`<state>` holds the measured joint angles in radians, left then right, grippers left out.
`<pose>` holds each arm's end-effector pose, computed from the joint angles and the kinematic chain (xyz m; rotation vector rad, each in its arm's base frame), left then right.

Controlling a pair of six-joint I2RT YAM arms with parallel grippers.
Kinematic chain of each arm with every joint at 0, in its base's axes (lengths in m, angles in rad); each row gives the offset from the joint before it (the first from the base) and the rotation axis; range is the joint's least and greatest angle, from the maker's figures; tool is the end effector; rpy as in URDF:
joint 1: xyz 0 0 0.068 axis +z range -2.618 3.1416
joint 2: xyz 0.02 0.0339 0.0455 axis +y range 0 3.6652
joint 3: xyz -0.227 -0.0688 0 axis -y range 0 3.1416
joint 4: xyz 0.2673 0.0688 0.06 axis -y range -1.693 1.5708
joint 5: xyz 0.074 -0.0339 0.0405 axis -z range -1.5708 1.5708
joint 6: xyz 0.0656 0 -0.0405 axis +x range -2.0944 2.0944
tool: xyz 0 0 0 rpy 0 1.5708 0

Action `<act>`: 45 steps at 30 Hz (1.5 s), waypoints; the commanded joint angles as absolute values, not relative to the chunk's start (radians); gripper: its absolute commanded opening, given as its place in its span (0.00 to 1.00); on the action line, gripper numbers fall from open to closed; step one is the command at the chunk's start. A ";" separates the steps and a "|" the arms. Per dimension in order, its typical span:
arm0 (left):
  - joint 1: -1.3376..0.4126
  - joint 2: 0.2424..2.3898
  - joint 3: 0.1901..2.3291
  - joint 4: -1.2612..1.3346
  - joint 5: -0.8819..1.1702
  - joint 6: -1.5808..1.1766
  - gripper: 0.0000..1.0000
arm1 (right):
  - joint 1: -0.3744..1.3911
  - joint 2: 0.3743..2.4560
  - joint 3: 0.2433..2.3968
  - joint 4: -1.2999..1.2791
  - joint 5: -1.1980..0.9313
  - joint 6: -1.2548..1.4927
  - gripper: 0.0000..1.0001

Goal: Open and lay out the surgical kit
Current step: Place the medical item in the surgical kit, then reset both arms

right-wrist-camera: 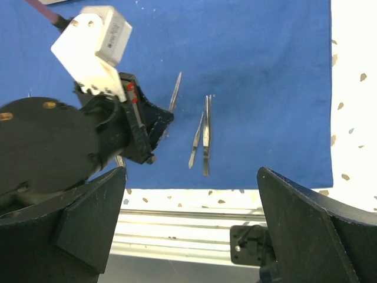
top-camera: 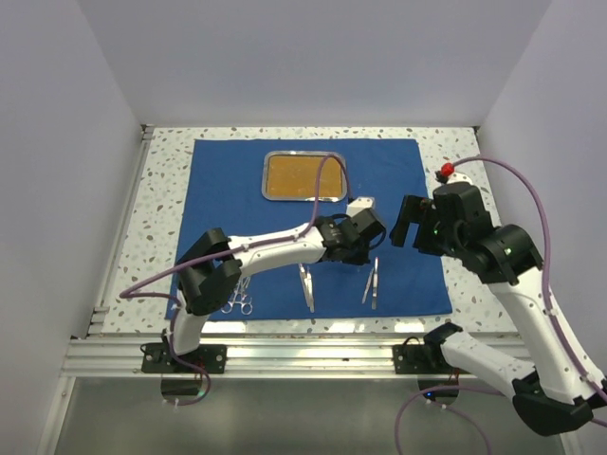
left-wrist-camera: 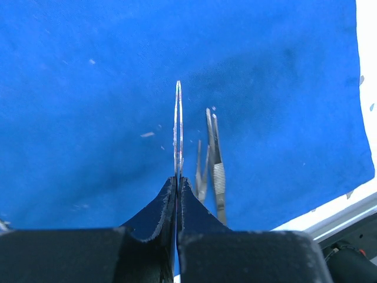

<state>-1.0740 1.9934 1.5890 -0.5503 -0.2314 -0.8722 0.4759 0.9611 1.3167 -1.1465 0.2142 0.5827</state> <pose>0.2335 -0.3991 0.1580 0.1639 2.5599 -0.5066 0.1991 0.0869 0.3507 0.2294 2.3437 0.2699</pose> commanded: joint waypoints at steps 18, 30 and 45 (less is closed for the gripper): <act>-1.310 2.097 1.658 -0.693 -0.406 -1.147 0.88 | 0.474 0.742 1.327 -1.387 0.137 0.569 0.98; -1.322 1.812 1.733 -1.002 -0.669 -1.088 1.00 | 0.474 0.709 1.281 -1.229 0.044 0.555 0.98; -1.341 1.042 1.534 -1.123 -0.914 -0.887 0.99 | 0.474 0.683 1.305 -0.963 0.021 0.497 0.98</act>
